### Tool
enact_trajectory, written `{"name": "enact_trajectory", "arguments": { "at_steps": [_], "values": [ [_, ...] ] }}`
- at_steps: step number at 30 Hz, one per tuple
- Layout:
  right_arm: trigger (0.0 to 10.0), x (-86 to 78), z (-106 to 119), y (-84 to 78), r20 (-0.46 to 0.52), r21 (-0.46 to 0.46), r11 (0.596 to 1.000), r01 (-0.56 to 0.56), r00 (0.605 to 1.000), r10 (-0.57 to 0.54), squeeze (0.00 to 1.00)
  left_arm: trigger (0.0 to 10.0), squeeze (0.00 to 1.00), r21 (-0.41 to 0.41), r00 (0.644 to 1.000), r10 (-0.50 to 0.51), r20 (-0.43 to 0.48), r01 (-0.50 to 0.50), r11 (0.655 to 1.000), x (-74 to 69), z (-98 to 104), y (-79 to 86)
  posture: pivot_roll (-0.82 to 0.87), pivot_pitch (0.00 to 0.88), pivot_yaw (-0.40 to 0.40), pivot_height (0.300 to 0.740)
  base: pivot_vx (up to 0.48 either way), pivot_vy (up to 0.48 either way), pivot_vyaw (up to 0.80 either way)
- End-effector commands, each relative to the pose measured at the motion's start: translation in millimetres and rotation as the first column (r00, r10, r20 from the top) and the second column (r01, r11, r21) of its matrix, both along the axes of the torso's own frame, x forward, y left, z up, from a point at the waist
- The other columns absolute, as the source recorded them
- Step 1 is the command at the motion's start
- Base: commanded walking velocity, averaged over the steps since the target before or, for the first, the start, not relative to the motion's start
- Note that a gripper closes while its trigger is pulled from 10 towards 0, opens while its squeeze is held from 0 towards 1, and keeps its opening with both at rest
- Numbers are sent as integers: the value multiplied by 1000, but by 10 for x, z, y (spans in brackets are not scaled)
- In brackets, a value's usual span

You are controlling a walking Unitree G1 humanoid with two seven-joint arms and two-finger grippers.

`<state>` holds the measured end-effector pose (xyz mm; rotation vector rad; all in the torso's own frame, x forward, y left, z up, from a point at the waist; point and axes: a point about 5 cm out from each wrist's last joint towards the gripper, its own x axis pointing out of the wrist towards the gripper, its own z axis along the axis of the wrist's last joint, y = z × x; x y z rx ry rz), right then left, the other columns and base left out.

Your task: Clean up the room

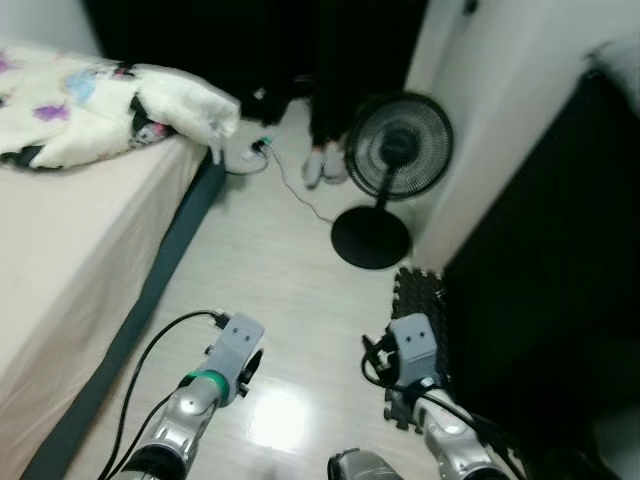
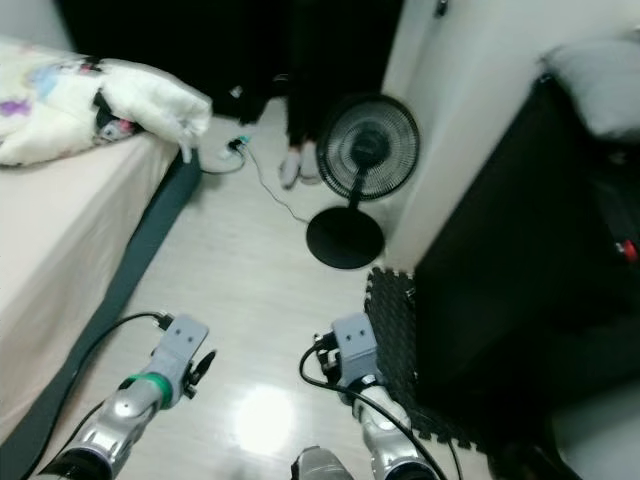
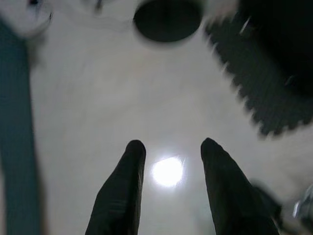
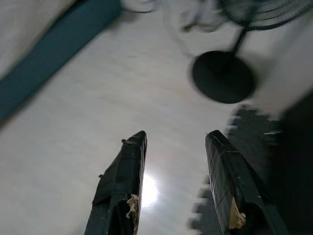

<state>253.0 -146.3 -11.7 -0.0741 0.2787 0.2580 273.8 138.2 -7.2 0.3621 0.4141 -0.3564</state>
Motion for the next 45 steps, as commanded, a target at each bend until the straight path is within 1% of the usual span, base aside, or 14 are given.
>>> {"name": "enact_trajectory", "arguments": {
  "at_steps": [1,15,45],
  "values": [
    [10000,-17,-21,41,-5,0,1000,-5,1000,5,0,10000,0,27,999,14,-37,-13,1000,-93,-96,89,-47,0,43,740,255,0,0],
    [10000,-4,-21,39,-3,4,1000,-2,1000,2,0,10000,0,38,1000,17,-22,-16,999,-76,-93,97,-45,0,42,740,403,0,0],
    [10000,-19,-36,27,-5,12,1000,11,1000,-11,0,10000,0,42,1000,15,-19,-14,999,-76,-102,97,-46,0,46,740,370,0,0]
  ]
}}
